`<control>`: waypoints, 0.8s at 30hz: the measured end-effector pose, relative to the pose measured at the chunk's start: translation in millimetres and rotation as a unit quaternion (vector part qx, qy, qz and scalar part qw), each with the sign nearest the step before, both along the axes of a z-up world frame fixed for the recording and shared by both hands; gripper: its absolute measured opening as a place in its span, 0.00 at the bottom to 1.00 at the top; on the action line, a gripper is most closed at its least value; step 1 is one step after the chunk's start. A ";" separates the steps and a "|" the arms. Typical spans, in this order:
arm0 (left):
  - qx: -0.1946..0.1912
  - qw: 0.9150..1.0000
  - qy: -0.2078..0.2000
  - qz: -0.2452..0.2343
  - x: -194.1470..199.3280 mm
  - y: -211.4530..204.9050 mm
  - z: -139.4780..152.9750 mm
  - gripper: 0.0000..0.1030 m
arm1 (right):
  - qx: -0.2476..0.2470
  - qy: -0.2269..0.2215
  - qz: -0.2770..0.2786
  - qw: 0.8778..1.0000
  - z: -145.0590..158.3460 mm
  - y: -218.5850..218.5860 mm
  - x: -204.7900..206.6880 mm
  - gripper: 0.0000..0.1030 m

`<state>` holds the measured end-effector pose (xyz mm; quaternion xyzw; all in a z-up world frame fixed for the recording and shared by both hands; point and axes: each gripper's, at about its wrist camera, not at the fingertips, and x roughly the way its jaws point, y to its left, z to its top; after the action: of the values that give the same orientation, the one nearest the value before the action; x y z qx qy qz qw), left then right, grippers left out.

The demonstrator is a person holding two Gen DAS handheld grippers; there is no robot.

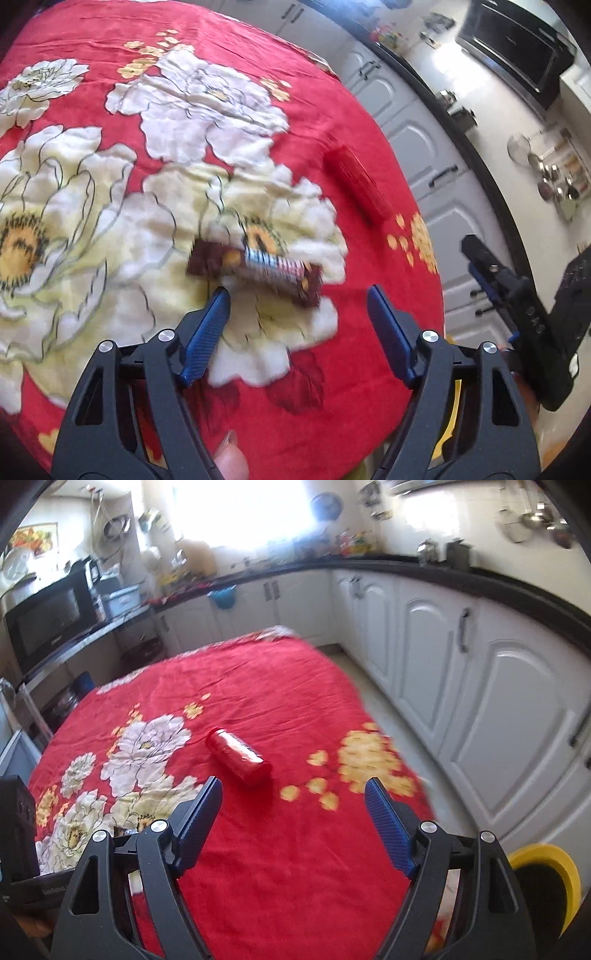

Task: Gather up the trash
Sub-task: 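Grasp the red can with the right tool while the left tool grasps the brown chocolate bar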

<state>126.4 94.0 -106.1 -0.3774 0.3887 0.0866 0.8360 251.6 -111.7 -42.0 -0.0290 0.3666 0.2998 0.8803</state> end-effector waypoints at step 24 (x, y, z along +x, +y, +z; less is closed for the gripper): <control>0.074 0.997 0.008 0.004 21.1 28.9 -6.3 0.15 | -0.081 0.063 0.111 0.989 -64.7 112.4 53.8 0.40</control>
<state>147.5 122.9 -112.3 -0.3152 0.3867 0.1218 0.8581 305.4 0.6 -106.7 -0.1218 0.4386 0.3658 0.8118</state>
